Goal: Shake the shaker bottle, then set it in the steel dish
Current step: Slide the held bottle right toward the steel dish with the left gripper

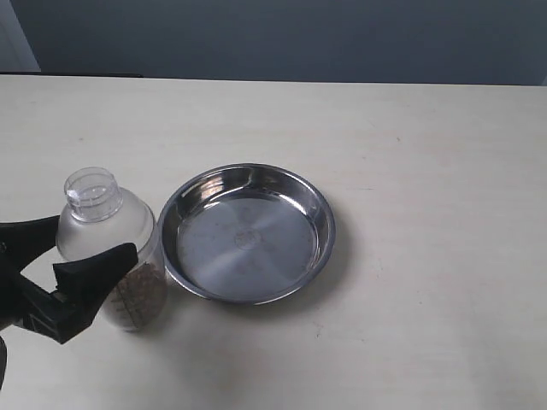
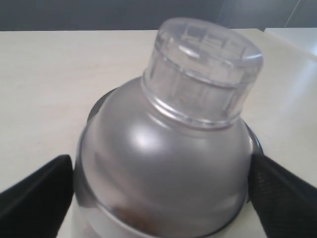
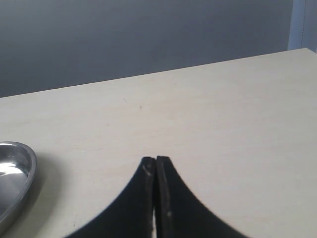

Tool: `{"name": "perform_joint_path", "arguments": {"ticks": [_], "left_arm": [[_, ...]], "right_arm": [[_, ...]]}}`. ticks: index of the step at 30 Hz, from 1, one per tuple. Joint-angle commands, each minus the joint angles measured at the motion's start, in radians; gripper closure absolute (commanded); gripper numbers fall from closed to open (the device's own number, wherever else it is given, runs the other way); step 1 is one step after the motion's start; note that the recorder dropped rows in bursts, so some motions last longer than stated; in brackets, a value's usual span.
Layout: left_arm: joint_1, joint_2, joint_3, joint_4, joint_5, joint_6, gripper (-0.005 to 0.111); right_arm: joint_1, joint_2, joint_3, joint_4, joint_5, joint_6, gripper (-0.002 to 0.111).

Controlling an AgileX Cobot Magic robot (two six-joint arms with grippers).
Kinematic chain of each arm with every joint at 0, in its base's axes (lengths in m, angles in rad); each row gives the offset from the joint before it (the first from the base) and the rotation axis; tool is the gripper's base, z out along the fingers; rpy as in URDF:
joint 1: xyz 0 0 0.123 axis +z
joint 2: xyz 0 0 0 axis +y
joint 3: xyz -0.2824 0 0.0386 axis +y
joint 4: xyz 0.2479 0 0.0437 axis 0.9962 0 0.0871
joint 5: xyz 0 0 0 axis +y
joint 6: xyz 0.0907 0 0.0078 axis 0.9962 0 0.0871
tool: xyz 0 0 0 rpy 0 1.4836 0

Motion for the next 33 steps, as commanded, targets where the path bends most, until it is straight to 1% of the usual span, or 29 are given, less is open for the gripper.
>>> {"name": "perform_joint_path", "arguments": {"ticks": [1,2,7,14,16,17,18,19,23,25,27,30,33], "left_arm": [[-0.002,0.006,0.011,0.028,0.027,0.023,0.021],[-0.002,0.006,0.011,0.028,0.030,0.025,0.021],[-0.002,0.008,0.011,-0.064,0.100,0.033,0.021],[-0.002,0.009,0.011,-0.083,0.094,0.029,0.021],[-0.002,0.007,0.011,-0.079,0.060,0.052,0.016],[-0.002,0.007,0.011,-0.079,0.051,0.070,0.012],[-0.002,0.007,0.011,-0.085,0.047,0.078,0.004],[-0.002,0.007,0.011,-0.085,0.049,0.083,0.001],[-0.002,0.007,0.011,-0.058,0.061,0.086,0.001],[-0.002,0.007,0.011,-0.021,0.069,0.086,0.001],[-0.002,0.010,0.011,0.008,0.100,0.097,0.001],[-0.002,0.034,0.011,-0.005,0.121,0.132,0.001],[-0.002,0.067,0.011,-0.051,0.097,0.174,0.001]], "right_arm": [[-0.003,-0.003,0.001,-0.001,-0.007,0.000,0.109],[-0.003,-0.003,0.001,-0.001,-0.007,0.000,0.109],[-0.003,-0.003,0.001,-0.001,-0.007,0.000,0.109],[-0.003,-0.003,0.001,-0.001,-0.007,0.000,0.109],[-0.003,-0.003,0.001,-0.001,-0.007,0.000,0.109],[-0.003,-0.003,0.001,-0.001,-0.007,0.000,0.109],[-0.003,-0.003,0.001,-0.001,-0.007,0.000,0.109],[-0.003,-0.003,0.001,-0.001,-0.007,0.000,0.109],[-0.003,-0.003,0.001,-0.001,-0.007,0.000,0.109],[-0.003,-0.003,0.001,-0.001,-0.007,0.000,0.109],[-0.003,-0.003,0.001,-0.001,-0.007,0.000,0.109],[-0.003,-0.003,0.001,-0.001,-0.007,0.000,0.109],[-0.003,-0.003,0.001,-0.001,-0.007,0.000,0.109]]}}
